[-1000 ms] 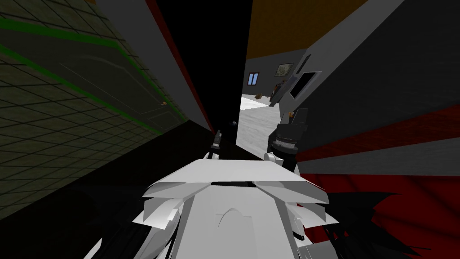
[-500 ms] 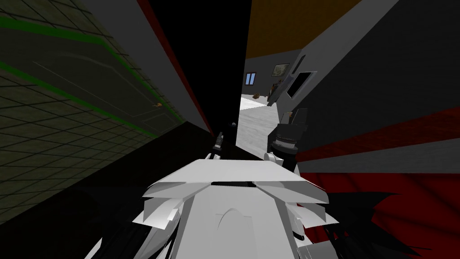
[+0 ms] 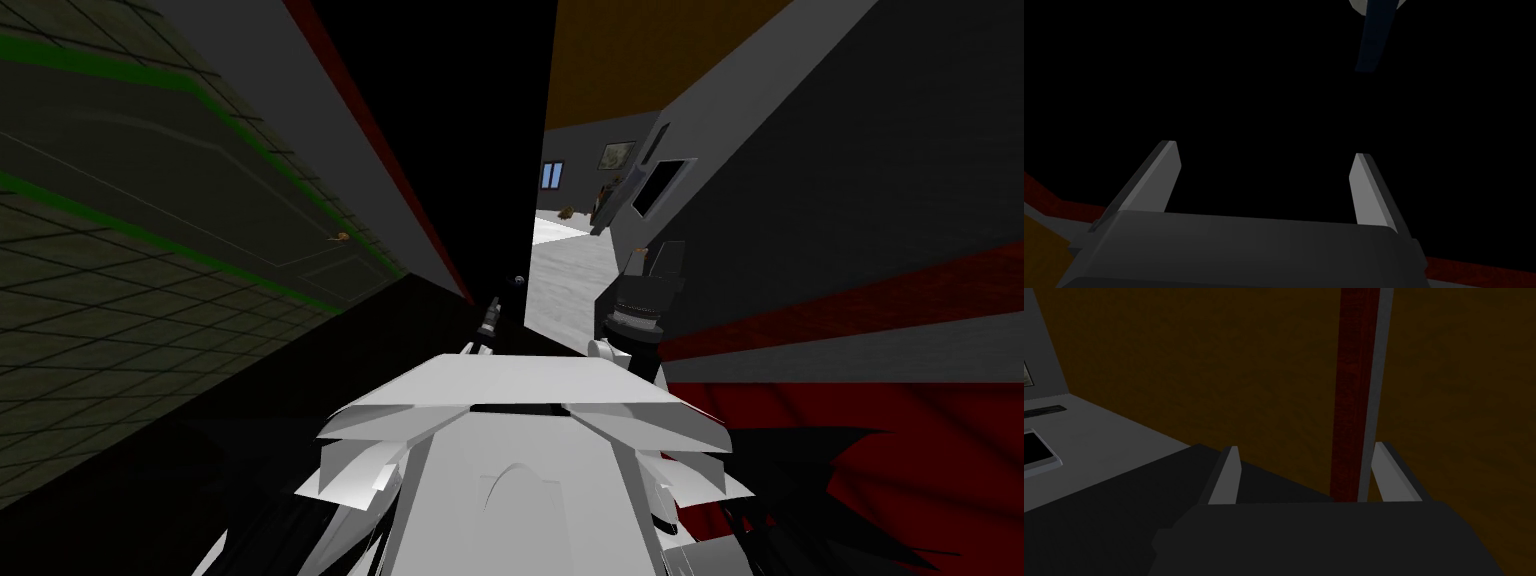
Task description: Push the door open
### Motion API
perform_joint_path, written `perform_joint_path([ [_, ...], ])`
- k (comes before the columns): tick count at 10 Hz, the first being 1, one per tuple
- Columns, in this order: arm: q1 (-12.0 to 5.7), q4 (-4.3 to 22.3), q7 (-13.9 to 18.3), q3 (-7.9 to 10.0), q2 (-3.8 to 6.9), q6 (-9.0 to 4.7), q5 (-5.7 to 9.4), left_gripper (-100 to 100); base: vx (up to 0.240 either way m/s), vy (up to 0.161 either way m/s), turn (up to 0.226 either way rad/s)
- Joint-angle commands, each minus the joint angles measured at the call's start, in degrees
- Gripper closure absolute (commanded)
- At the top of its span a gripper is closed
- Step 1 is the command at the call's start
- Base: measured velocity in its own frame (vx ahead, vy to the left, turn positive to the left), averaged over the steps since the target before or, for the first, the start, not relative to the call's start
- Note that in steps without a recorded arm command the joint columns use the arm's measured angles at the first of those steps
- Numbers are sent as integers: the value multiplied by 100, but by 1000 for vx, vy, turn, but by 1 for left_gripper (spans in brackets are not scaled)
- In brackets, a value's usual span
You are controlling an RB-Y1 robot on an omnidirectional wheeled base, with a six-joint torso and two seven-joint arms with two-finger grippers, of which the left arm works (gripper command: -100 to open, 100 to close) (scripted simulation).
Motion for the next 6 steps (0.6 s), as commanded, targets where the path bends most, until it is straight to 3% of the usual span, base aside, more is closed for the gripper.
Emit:
perform_joint_path([
  [1,-77,286,39,-62,-15,-70,5,-100,85,54,-87],
  [6,-317,1051,148,-247,-77,-227,20,-100,88,52,-83],
])
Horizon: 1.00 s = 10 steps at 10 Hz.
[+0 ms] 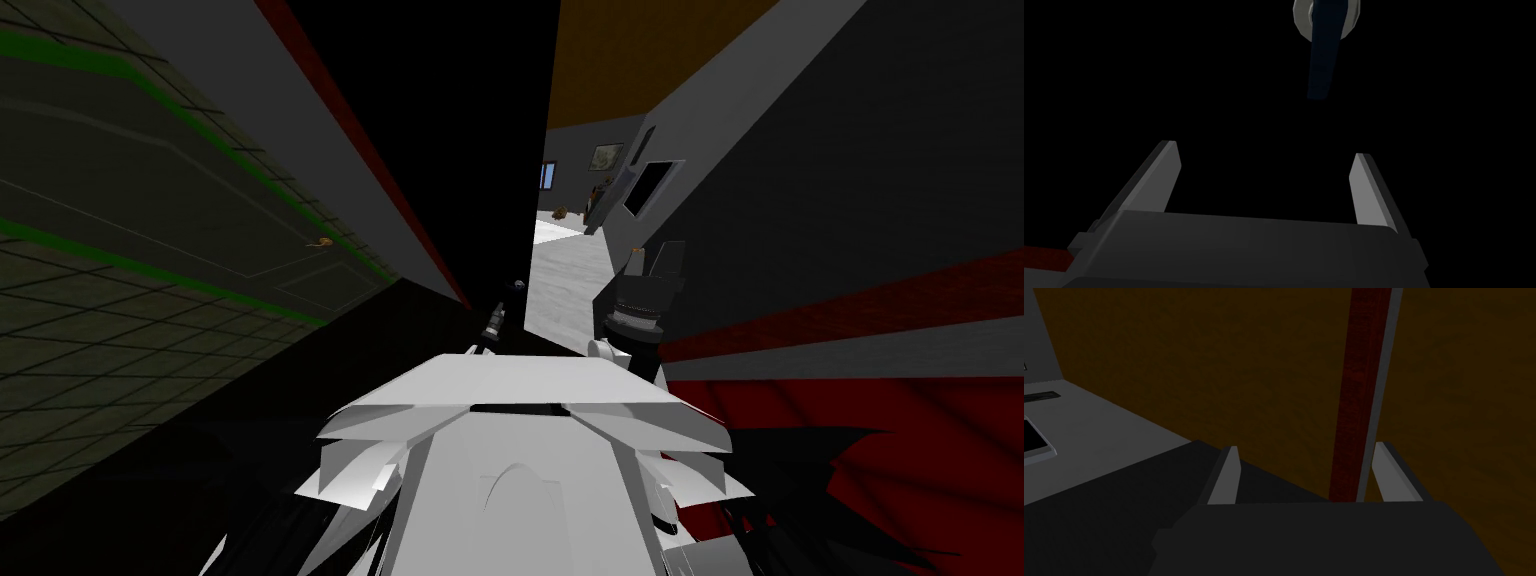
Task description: Push the door open
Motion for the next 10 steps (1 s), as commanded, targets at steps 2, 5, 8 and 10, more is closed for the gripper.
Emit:
perform_joint_path([
  [2,-83,305,56,-88,-24,-61,5,-100,104,45,-70],
  [5,-178,609,99,-162,-61,-123,11,-100,77,47,-48],
  [8,-218,719,97,-144,-22,-174,21,-100,81,31,-39],
  [10,-228,751,91,-126,-2,-191,27,-100,175,-55,-25],
])
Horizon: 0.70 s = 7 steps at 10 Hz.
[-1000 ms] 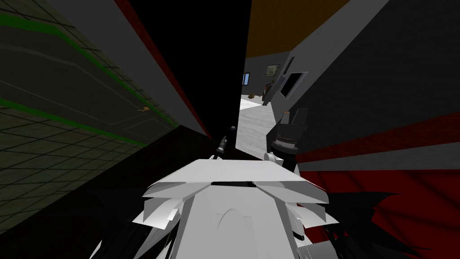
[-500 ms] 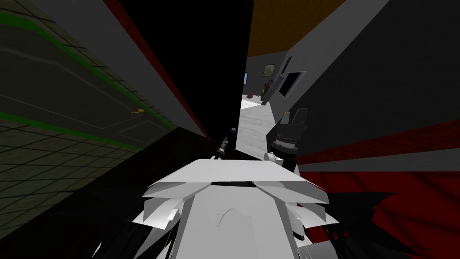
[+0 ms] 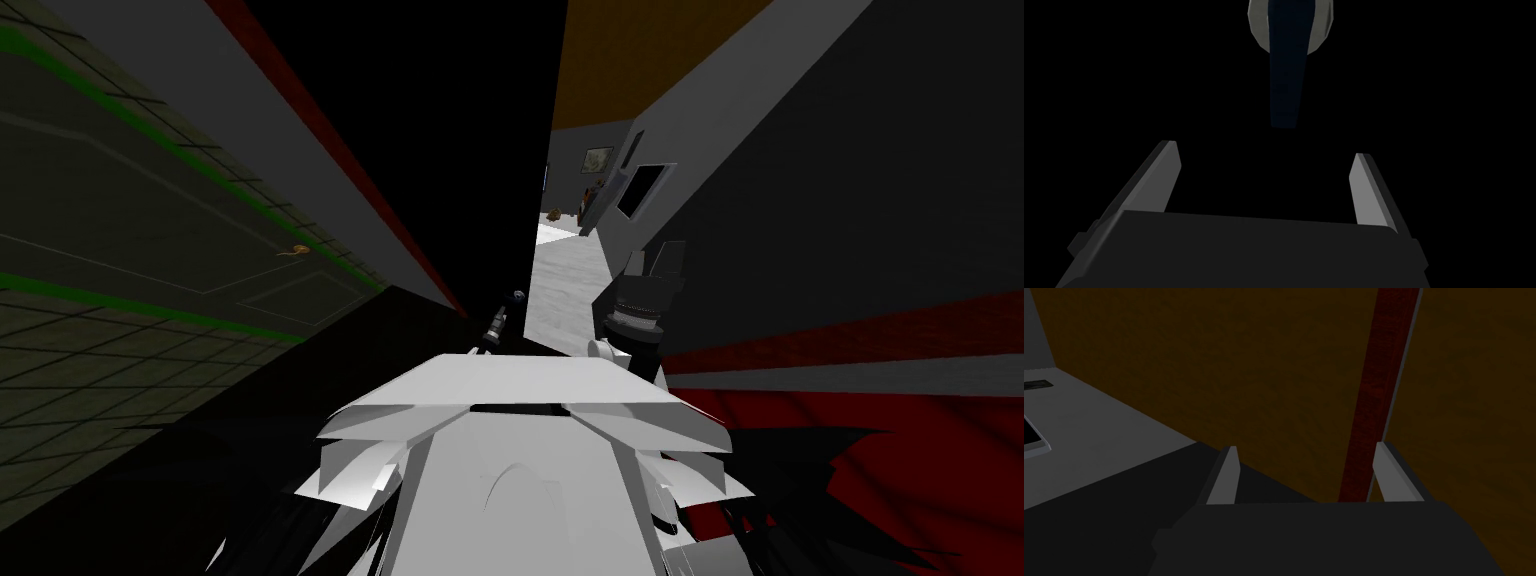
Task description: Push the door open
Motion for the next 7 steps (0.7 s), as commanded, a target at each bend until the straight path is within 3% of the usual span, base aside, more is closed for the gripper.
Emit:
perform_joint_path([
  [1,-13,35,-6,20,12,-22,7,-100,172,-65,-23],
  [6,-51,153,-27,87,-100,-87,30,-100,195,-76,-24],
  [7,-54,153,-26,81,-83,-84,28,-100,79,-32,1],
])
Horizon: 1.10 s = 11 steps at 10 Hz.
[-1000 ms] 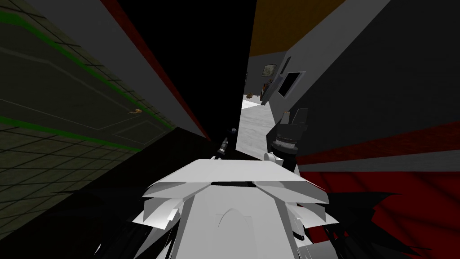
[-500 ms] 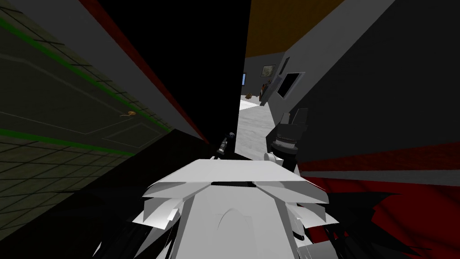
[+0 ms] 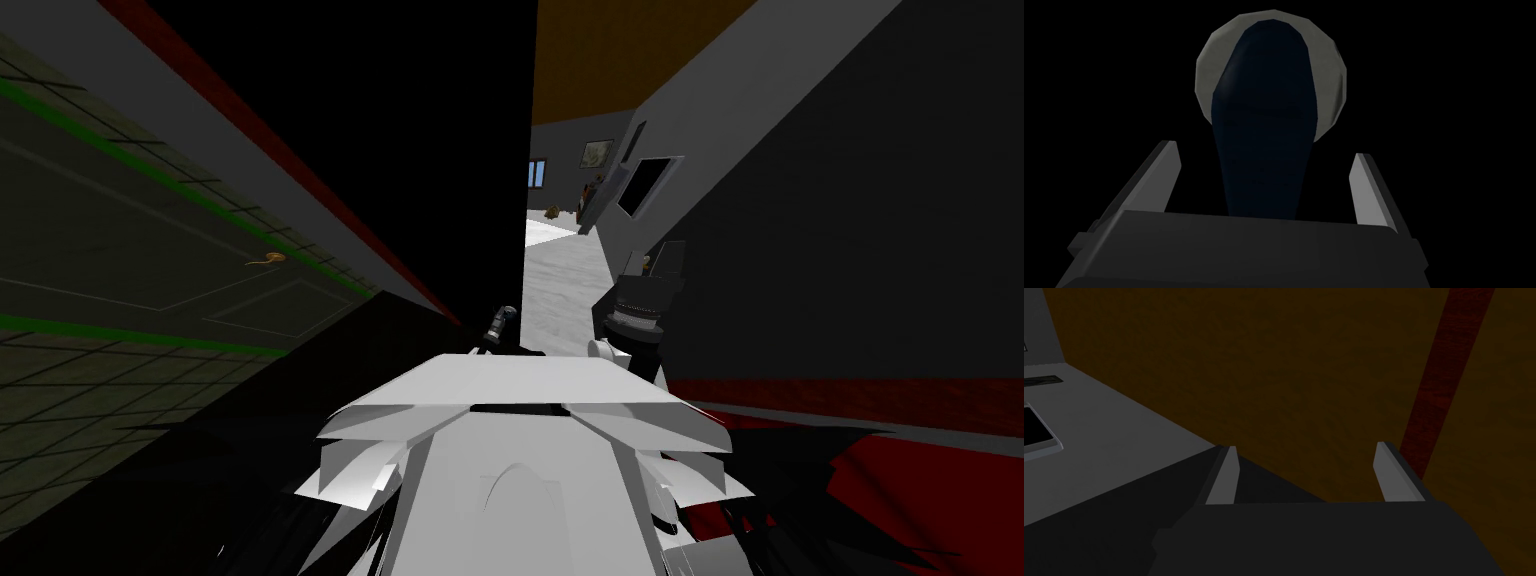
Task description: Push the door open
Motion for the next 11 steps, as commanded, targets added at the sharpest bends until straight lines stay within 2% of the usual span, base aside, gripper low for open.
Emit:
perform_joint_path([
  [1,4,-3,2,-1,5,4,0,100,-9,4,4],
  [6,4,-3,2,-1,5,4,0,100,-7,6,-5],
  [11,-73,45,-73,250,86,19,98,100,133,-83,36],
])
